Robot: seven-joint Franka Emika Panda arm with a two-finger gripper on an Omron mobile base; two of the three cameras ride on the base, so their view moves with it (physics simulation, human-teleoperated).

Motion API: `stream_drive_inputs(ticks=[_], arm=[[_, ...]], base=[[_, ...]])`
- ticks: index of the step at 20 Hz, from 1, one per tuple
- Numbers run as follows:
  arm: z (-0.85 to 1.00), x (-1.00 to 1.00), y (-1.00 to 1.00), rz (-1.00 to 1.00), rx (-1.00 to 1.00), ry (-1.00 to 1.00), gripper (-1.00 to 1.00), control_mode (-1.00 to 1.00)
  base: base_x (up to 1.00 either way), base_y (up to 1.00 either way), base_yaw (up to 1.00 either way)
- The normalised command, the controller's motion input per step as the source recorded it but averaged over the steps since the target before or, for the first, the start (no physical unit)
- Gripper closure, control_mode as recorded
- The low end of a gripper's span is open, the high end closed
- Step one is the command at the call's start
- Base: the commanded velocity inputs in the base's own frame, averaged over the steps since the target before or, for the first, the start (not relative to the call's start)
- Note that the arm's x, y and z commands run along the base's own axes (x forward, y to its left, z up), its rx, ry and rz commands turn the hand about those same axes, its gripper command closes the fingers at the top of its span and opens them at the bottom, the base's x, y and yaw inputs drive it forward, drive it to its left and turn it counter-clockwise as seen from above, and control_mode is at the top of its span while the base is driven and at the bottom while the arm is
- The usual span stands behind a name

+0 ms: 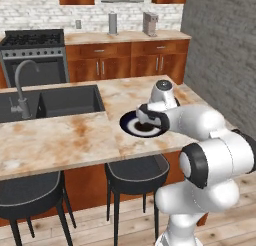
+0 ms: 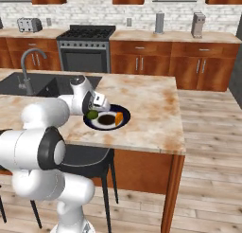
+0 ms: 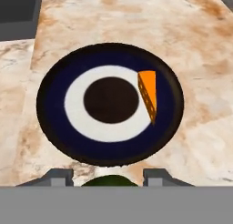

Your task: Take the cheese, steak, and lime from the fridge and place them on the plate on the dining counter to create an appetizer plate.

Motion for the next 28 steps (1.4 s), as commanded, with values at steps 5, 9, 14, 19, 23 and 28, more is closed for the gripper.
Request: stream_drive_inputs(ticks=[5, 9, 14, 19, 23, 28], arm=[[-0.29, 0.74, 0.00, -0.03, 0.00, 0.06, 1.00, -1.00], [-0.48, 0.47, -0.21, 0.00, 0.00, 0.01, 1.00, -1.00], [-0.51, 0.27, -0.40, 0.00, 0.00, 0.00, 1.00, -1.00], [-0.36, 0.20, -0.13, 0.00, 0.00, 0.00, 1.00, -1.00], [-0.25, 0.12, 0.08, 0.00, 0.00, 0.00, -1.00, -1.00], [-0.02, 0.05, 0.01, 0.00, 0.00, -0.01, -1.00, -1.00]], base=[[0.00, 0.00, 0.00], [0.00, 0.00, 0.00], [0.00, 0.00, 0.00], [0.00, 0.00, 0.00], [0.00, 0.00, 0.00], [0.00, 0.00, 0.00]])
